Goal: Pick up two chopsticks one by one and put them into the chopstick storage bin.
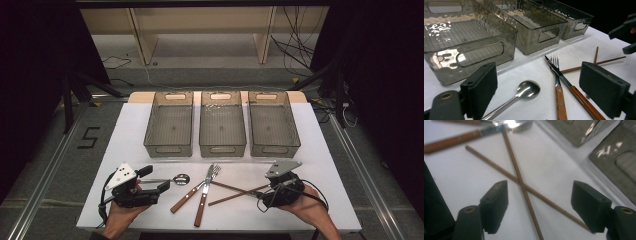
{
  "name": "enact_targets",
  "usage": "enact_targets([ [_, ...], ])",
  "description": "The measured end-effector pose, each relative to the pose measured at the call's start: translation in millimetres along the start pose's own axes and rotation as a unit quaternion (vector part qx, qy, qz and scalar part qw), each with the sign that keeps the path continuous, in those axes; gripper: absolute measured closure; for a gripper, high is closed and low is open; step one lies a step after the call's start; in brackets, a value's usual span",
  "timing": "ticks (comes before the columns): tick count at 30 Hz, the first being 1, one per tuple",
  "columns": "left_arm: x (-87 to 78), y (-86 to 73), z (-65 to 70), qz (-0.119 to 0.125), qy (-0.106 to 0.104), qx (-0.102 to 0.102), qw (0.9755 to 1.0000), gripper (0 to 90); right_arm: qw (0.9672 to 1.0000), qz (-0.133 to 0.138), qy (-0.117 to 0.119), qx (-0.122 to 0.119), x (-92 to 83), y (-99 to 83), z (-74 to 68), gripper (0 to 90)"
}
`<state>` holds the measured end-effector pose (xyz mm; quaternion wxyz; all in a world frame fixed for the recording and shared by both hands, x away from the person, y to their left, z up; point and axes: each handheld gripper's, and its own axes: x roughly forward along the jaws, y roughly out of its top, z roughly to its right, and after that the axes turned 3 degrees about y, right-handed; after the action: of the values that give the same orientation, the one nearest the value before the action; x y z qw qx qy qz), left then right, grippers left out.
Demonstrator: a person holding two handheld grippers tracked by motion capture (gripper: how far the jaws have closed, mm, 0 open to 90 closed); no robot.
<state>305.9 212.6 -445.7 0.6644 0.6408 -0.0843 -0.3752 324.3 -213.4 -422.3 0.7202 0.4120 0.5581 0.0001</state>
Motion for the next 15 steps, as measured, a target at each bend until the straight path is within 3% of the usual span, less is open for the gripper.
enact_targets([
  [1,0.0,0.0,-0.1,0.000,0.000,0.000,1.0000,14.5,1.0000,0.000,0.000,0.000,0.0,0.0,0.0,34.3],
  [6,0.3,0.2,0.3,0.000,0.000,0.001,1.0000,14.5,0.9972,-0.070,0.018,-0.020,13.1,2.1,-0.1,42.0],
  [12,0.5,0.2,0.1,0.000,0.001,0.001,1.0000,14.5,0.9923,-0.118,0.025,-0.028,24.0,2.3,2.3,49.8],
  [15,0.5,0.2,0.2,0.000,0.000,0.001,1.0000,14.5,0.9908,-0.130,0.025,-0.028,26.5,2.5,3.1,52.6],
])
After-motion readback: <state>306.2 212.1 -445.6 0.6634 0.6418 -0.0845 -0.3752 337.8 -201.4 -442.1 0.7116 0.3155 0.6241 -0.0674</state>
